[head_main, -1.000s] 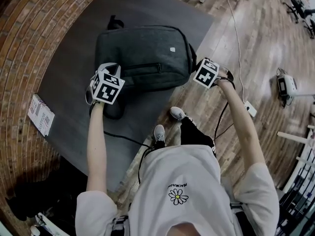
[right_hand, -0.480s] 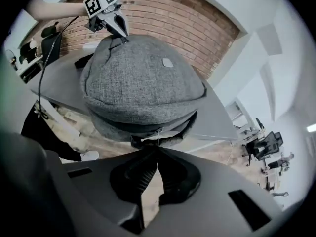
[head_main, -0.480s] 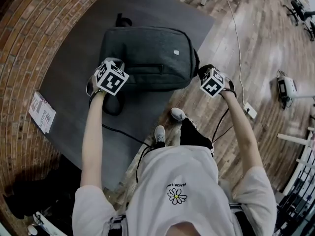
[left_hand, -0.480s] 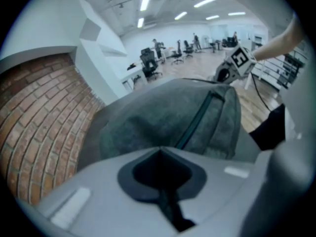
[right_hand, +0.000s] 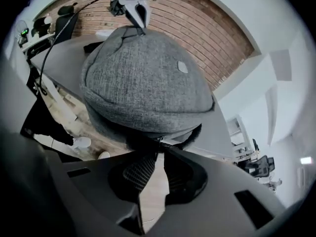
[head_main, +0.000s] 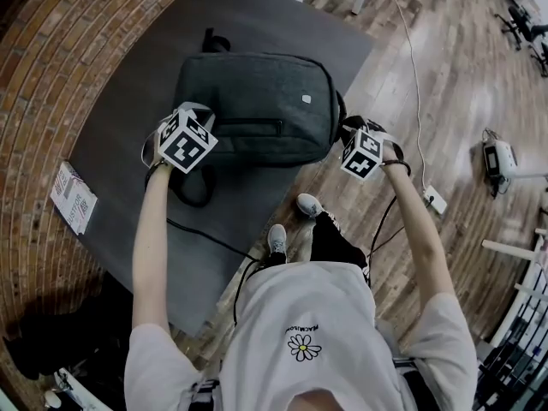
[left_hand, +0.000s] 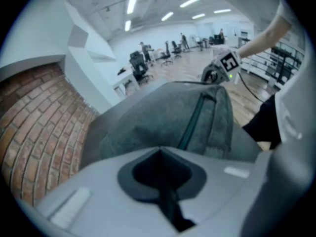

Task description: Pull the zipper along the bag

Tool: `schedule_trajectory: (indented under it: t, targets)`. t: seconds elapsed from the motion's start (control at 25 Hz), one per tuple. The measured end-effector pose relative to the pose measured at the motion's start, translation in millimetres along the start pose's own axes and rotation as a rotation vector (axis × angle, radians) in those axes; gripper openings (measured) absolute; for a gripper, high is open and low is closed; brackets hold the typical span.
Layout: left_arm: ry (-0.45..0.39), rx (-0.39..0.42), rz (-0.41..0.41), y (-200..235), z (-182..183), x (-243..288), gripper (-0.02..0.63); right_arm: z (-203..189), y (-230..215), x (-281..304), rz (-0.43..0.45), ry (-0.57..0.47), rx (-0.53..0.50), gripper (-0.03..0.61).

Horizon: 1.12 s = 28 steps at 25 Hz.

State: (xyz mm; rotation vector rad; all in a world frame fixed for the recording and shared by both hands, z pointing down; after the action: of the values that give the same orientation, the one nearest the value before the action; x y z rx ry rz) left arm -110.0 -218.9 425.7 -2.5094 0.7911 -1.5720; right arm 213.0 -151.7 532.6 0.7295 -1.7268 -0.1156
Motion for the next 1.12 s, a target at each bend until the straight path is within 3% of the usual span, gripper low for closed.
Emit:
schedule_trajectory:
  t: [0.12, 0.2, 0.36, 0.48, 0.64, 0.84, 1.0, 1.12]
  targets:
    - [-0.056, 0.060, 0.014, -5.7, 19.2, -0.1, 0.000, 0.1, -3.3, 6.0, 0.035, 0.023, -0.002, 0.022]
    - [-0.024, 0.094, 0.004, -11.3, 23.9, 9.5, 0.000, -1.2, -5.7, 4.2, 0.053, 0.024, 0.046, 0.008]
    - [-0.022, -0.042, -0.055, -6.2, 21.8, 15.8, -0.002, -7.4, -5.3, -11.5, 0.044, 0.046, 0.004, 0.005]
    - [-0.048, -0.081, -0.032, -7.9, 19.7, 20.7, -0.002, -9.3, -0.3, -28.7, 0.042, 0.070, -0.003, 0.005]
    - [-0.061, -0.093, -0.025, -7.0, 16.1, 22.0, -0.002, -4.8, 1.6, -32.9, 0.048, 0.055, 0.094, 0.003]
    - [-0.063, -0.094, -0.043, -7.3, 14.2, 21.3, -0.002, 3.8, 1.6, -24.6, 0.104, -0.074, 0.277, 0.019]
    - [-0.065, -0.100, -0.056, -7.2, 14.2, 21.7, -0.002, 5.7, -1.5, -16.1, 0.087, -0.082, 0.264, 0.029]
    - [-0.072, -0.101, -0.061, -6.2, 15.0, 22.1, -0.002, 4.8, -6.9, -12.2, 0.134, -0.107, 0.295, 0.043]
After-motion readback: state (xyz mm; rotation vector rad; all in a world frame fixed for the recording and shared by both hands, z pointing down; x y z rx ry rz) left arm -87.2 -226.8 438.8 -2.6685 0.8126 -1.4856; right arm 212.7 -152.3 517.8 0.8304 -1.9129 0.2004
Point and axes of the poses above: the fingertips, and each gripper's own axes: x forward along the fingers, y to its left, z out of its top, the point moved 6 cm from there along -x, backward along the fingers, and after that the axes turned 2 degrees about -x, right-handed, at the moved point
